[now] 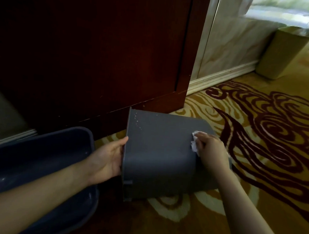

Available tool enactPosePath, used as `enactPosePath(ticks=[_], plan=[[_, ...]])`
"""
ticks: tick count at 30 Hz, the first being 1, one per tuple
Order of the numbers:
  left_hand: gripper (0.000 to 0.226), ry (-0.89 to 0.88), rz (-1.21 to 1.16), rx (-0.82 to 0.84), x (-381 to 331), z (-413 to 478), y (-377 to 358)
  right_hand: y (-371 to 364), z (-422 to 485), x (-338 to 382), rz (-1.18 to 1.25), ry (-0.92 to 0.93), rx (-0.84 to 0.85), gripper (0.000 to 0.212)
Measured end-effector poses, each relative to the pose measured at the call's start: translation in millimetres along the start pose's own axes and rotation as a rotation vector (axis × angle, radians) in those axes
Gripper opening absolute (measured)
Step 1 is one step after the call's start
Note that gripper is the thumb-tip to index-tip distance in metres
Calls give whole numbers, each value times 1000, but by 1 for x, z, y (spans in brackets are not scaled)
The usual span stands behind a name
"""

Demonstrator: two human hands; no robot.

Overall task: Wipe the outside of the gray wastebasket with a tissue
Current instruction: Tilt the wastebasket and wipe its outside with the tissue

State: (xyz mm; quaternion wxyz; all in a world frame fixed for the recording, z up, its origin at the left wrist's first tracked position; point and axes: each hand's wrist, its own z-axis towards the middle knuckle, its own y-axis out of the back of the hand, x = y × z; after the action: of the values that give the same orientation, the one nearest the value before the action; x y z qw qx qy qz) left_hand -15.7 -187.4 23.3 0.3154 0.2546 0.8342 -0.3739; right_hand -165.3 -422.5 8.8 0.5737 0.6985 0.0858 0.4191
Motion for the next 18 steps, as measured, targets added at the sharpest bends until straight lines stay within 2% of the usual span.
enactPosePath(ticks=[2,4,7,10,15,17,18], plan=[[33,29,-29,-36,2,4,2,-8,-6,-8,-130,52,59,43],[32,20,-45,-138,2,11,2,-18,-10,-14,-198,53,33,50],[33,29,-17,-244,-5,21,0,-27,-21,-16,-37,66,-148,38],[34,33,2,-284,-11,29,3,-29,-26,-23,-49,25,-287,33],[32,-31,21,-338,-16,37,8,-18,-18,-17,126,-121,-395,30],[31,-35,11,-364,-15,39,9,-21,-16,9,231,-76,-392,29],[30,-35,1,-371,-14,39,10,-26,-16,27,271,5,-355,29]])
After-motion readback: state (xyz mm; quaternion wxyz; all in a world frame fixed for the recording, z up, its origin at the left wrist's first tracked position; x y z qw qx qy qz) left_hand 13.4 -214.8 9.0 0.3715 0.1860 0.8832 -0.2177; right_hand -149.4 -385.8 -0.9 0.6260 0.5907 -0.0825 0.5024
